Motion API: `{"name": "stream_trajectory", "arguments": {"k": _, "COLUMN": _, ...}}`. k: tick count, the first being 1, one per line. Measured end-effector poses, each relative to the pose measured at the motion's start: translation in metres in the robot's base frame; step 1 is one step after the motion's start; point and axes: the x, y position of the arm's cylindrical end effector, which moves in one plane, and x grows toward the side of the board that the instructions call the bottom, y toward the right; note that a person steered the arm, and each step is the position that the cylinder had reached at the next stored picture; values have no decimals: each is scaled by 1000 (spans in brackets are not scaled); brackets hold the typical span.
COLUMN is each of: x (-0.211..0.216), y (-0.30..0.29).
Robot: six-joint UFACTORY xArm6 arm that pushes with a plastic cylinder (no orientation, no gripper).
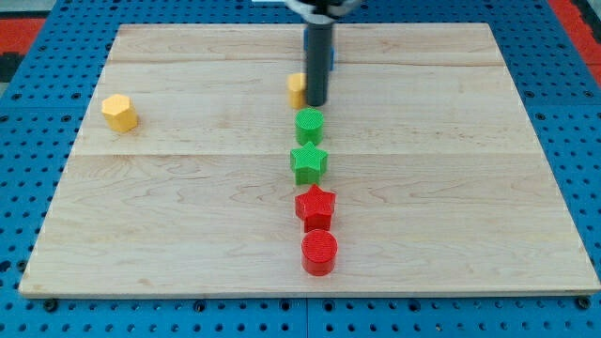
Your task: Move the yellow heart closer towards the yellow hexagon
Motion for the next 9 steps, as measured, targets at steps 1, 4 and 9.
{"name": "stream_trajectory", "arguments": {"k": 1, "x": -11, "y": 44}}
{"name": "stream_trajectory", "arguments": {"k": 4, "x": -18, "y": -157}}
{"name": "stream_trajectory", "arguments": {"k": 9, "x": -16, "y": -174}}
